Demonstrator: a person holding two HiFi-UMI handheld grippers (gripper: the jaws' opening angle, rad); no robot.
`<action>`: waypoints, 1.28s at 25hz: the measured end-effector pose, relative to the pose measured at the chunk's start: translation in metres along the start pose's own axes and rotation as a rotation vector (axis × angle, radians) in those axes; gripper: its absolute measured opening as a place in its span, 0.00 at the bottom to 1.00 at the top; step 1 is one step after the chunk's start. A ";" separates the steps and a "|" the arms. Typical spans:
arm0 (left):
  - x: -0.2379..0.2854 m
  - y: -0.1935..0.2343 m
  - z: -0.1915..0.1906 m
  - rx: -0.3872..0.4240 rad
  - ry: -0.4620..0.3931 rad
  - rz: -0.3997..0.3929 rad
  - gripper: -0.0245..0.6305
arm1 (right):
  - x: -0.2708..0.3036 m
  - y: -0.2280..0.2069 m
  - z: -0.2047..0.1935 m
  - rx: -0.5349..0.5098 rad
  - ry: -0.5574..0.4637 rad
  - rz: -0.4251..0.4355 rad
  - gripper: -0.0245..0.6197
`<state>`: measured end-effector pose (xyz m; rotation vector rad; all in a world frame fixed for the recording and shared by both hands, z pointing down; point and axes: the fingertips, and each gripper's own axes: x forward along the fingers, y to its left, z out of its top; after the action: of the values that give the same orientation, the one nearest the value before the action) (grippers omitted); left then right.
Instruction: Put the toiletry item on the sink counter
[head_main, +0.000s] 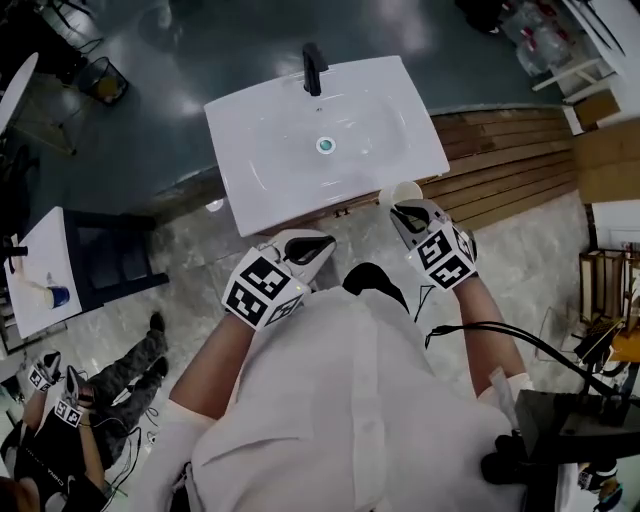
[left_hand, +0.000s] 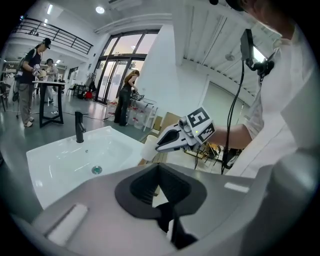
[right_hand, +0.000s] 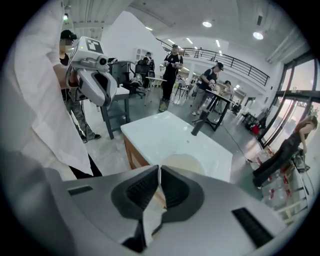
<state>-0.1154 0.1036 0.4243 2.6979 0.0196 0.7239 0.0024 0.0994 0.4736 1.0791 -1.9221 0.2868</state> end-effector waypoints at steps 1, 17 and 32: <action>0.001 0.007 0.001 -0.008 0.002 -0.002 0.05 | 0.005 -0.007 0.003 -0.010 0.006 0.001 0.06; 0.060 0.112 0.080 -0.165 -0.031 0.180 0.05 | 0.111 -0.214 0.025 -0.204 -0.001 0.094 0.06; 0.102 0.157 0.101 -0.345 -0.053 0.415 0.05 | 0.225 -0.306 0.038 -0.409 0.022 0.249 0.06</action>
<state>0.0102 -0.0664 0.4443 2.4037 -0.6344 0.6925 0.1663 -0.2327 0.5652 0.5674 -1.9842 0.0359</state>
